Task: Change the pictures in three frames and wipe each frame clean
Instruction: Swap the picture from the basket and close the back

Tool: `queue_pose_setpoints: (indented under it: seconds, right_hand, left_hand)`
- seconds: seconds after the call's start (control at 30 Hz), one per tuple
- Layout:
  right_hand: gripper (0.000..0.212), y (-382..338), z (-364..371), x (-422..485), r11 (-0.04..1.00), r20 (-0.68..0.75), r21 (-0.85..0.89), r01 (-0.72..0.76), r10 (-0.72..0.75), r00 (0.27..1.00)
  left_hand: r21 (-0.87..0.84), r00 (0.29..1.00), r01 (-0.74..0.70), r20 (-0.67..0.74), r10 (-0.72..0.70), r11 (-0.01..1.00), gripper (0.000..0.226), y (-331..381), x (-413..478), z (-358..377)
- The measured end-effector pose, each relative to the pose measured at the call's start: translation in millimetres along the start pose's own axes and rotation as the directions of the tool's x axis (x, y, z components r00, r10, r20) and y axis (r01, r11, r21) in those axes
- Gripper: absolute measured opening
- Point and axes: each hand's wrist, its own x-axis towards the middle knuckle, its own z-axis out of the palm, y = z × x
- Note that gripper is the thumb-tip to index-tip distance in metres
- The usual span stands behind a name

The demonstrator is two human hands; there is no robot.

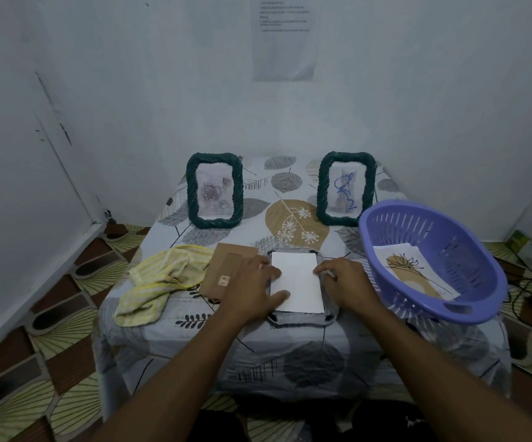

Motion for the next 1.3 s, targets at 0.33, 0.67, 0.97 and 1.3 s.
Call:
queue_pose_setpoints:
  seconds: [0.33,0.67,0.97,1.3]
  right_hand:
    - [0.024,-4.8,1.1,-6.1,0.994,-0.028,0.074,-0.077,0.079,0.996]
    - [0.028,-24.4,8.5,-7.5,0.992,0.003,0.060,-0.114,0.114,0.994]
    - [0.031,-30.3,9.9,-9.5,0.993,-0.028,0.055,-0.106,0.107,0.994]
    - [0.030,-39.3,-16.6,-11.7,0.997,-0.110,-0.072,0.038,-0.046,0.993]
  left_hand:
    - [-0.095,0.986,0.160,-0.029,-0.164,0.982,0.061,-1.9,-0.4,5.4]
    - [-0.193,0.932,0.299,-0.150,-0.329,0.935,0.024,3.8,3.9,-0.5]
    - [-0.351,0.923,0.280,-0.159,-0.352,0.893,0.019,5.3,3.3,-19.1]
    - [-0.582,0.937,0.224,-0.092,-0.337,0.782,0.006,24.9,7.0,-38.1]
